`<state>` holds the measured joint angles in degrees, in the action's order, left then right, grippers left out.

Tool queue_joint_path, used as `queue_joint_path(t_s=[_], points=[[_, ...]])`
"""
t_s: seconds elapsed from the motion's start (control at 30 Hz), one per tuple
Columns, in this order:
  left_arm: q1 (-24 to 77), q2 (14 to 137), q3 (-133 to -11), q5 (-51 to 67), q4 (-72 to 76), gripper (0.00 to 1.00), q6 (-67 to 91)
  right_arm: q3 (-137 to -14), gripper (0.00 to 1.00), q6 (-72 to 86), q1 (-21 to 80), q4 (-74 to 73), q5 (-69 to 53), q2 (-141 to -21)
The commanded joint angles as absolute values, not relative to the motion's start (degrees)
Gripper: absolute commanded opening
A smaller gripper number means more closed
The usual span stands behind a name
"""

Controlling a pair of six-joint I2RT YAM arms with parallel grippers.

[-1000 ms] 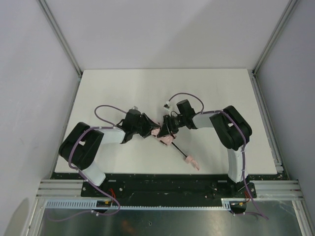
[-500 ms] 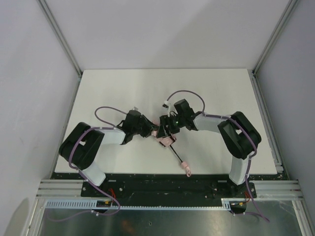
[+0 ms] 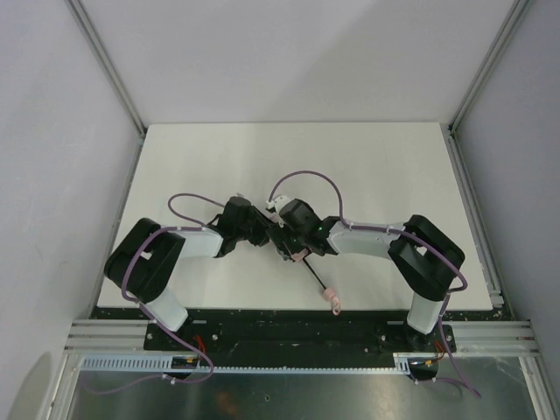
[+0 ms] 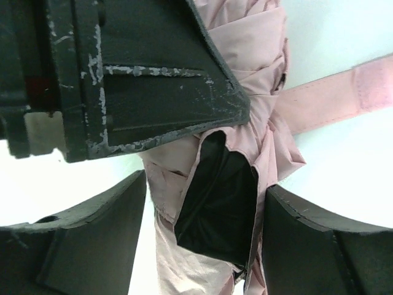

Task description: Put away the umbrella

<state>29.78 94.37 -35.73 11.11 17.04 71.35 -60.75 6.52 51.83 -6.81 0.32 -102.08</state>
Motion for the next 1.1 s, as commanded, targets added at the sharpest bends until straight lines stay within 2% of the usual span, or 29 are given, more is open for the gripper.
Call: queue_joint_path(t_s=[0.0,0.1,0.3,0.33,0.4,0.53,0.6,0.67,0.77,0.9,1.0,1.07], points=[[30.7,97.9,-33.0,9.1,2.1,0.00,72.5,-61.0,0.66,6.0,53.7,-2.8,10.0,-102.8],[30.9,97.3,-32.9,8.8,2.0,0.00,72.7,-61.1,0.55,6.8,52.6,-1.7,7.5,-104.1],[31.0,96.2,-33.3,8.6,2.0,0.01,70.8,-60.8,0.18,7.0,48.9,-1.7,-4.4,-105.9],[31.0,96.2,-33.4,8.5,2.1,0.03,70.3,-60.6,0.11,7.2,48.2,-1.5,-6.4,-106.1],[30.9,96.0,-33.4,8.5,2.2,0.16,69.5,-59.9,0.03,7.6,46.7,-0.9,-10.4,-106.3],[31.0,95.1,-32.8,8.4,2.4,0.52,68.3,-58.2,0.00,9.5,43.6,3.2,-20.6,-106.0],[31.1,94.8,-32.8,8.3,2.4,0.64,67.6,-57.5,0.00,11.1,41.7,5.4,-27.1,-106.2],[31.3,95.1,-33.0,8.6,2.4,0.70,66.9,-57.4,0.00,13.6,39.7,7.8,-34.4,-107.2],[31.7,96.4,-33.9,9.3,2.5,0.73,66.5,-57.4,0.00,17.2,37.1,11.2,-43.2,-109.1],[32.8,97.9,-35.2,9.6,2.7,0.72,65.7,-57.4,0.00,20.0,35.5,14.1,-50.6,-110.8],[33.4,98.1,-35.2,9.5,4.0,0.64,65.3,-57.3,0.00,21.1,35.3,16.3,-54.6,-111.3],[33.5,97.9,-35.2,9.3,4.8,0.51,65.0,-57.4,0.00,21.4,35.3,17.1,-56.5,-111.3]])
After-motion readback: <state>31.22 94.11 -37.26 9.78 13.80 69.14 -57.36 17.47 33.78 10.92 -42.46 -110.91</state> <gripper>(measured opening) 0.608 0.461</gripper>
